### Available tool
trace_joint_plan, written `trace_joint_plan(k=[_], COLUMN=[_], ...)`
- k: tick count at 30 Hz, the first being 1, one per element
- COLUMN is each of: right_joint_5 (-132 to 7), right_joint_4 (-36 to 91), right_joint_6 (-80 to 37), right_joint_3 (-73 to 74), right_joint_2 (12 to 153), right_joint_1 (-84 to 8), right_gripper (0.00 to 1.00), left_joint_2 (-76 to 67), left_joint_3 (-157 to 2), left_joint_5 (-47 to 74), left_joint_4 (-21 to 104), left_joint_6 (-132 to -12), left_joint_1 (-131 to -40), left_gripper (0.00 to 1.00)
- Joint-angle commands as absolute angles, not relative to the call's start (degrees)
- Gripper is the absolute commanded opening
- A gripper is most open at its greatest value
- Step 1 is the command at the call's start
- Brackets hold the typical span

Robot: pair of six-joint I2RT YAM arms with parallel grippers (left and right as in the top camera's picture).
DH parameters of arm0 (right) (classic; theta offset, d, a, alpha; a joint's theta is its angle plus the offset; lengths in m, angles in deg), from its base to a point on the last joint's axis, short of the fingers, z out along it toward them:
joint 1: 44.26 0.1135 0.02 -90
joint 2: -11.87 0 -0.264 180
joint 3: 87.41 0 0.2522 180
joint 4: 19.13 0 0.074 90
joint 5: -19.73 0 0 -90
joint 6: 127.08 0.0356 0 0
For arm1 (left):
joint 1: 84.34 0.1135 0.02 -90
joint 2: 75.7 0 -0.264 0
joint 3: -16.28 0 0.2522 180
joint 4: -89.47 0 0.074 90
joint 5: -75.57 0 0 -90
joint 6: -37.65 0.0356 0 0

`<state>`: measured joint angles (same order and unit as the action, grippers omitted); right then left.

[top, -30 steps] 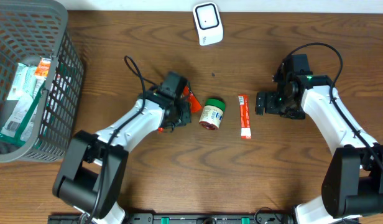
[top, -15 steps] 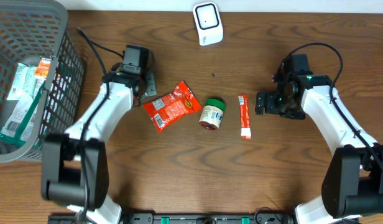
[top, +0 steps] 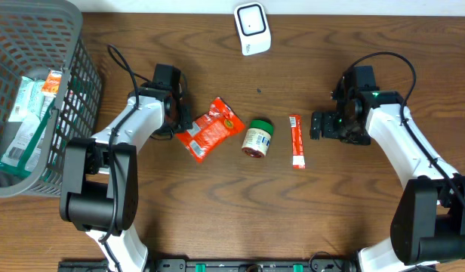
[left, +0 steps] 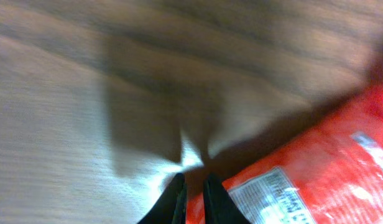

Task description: Scan the item barcode

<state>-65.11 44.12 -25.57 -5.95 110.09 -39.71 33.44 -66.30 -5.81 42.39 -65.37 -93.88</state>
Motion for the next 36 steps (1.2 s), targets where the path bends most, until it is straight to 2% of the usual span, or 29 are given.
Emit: trace_joint_plan(k=[1, 6, 13, 25, 36], right_joint_5=[-65.50, -65.50, -65.50, -65.50, -65.50], right_joint_4=[44.14, 44.14, 44.14, 44.14, 44.14], right_joint_6=[-26.00, -26.00, -26.00, -26.00, -26.00], right_joint_3=[-6.28, -6.28, -6.28, -6.28, -6.28], right_joint_2=[109.65, 109.65, 109.63, 109.63, 109.65], right_joint_1=[-39.68, -39.68, -39.68, -39.68, -39.68], right_gripper=[0.99, 0.99, 0.99, 0.99, 0.99], left_joint_2=[33.59, 33.59, 33.61, 33.61, 28.83], left_joint_3=[-66.17, -66.17, -66.17, -65.84, -70.52], left_joint_5=[3.11, 5.64, 5.47, 5.45, 5.45], left_joint_4=[39.70, 37.83, 43.18, 43.79, 41.98], left_joint_6=[-64.45, -64.39, -64.41, -65.04, -65.70], left_joint_1=[-93.79, -93.79, -94.49, -99.17, -97.68], left_gripper=[0.12, 0.12, 0.13, 0.13, 0.14])
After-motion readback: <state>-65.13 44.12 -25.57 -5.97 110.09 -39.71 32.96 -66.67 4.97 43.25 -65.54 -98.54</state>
